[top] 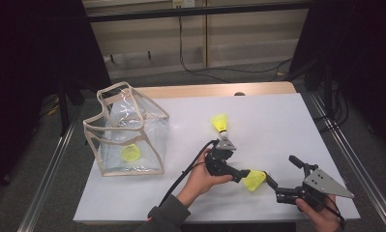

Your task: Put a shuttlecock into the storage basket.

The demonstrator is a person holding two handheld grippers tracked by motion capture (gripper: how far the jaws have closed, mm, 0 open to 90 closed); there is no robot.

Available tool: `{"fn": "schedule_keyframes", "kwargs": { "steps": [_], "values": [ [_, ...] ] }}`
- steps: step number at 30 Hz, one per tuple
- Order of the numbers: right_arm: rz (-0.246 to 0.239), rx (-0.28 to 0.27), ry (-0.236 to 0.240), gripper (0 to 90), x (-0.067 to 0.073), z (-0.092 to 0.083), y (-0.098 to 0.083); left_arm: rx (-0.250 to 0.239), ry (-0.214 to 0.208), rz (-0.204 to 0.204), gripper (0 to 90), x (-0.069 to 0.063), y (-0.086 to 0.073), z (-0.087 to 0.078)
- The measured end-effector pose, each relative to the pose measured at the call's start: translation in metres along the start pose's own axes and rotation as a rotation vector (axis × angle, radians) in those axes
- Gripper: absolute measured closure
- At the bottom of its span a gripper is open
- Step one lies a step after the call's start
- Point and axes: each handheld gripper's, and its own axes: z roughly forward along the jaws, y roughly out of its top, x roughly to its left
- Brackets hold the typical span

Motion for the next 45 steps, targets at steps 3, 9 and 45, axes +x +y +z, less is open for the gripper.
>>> {"fn": "schedule_keyframes", "kwargs": {
  "steps": [3,9,45],
  "values": [
    [0.000,-0.001,0.000,0.9,0.000,0.000,0.000,0.006,0.002,0.004,10.1,0.000,0.000,0.001],
    [0.000,-0.002,0.001,0.9,0.000,0.000,0.000,0.015,-0.005,0.015,10.8,-0.001,0.000,0.004],
    [-0.009,-0.004,0.004,1.0,0.001,-0.001,0.001,0.032,-0.035,0.058,24.2,-0.006,-0.006,0.015]
  ]
}}
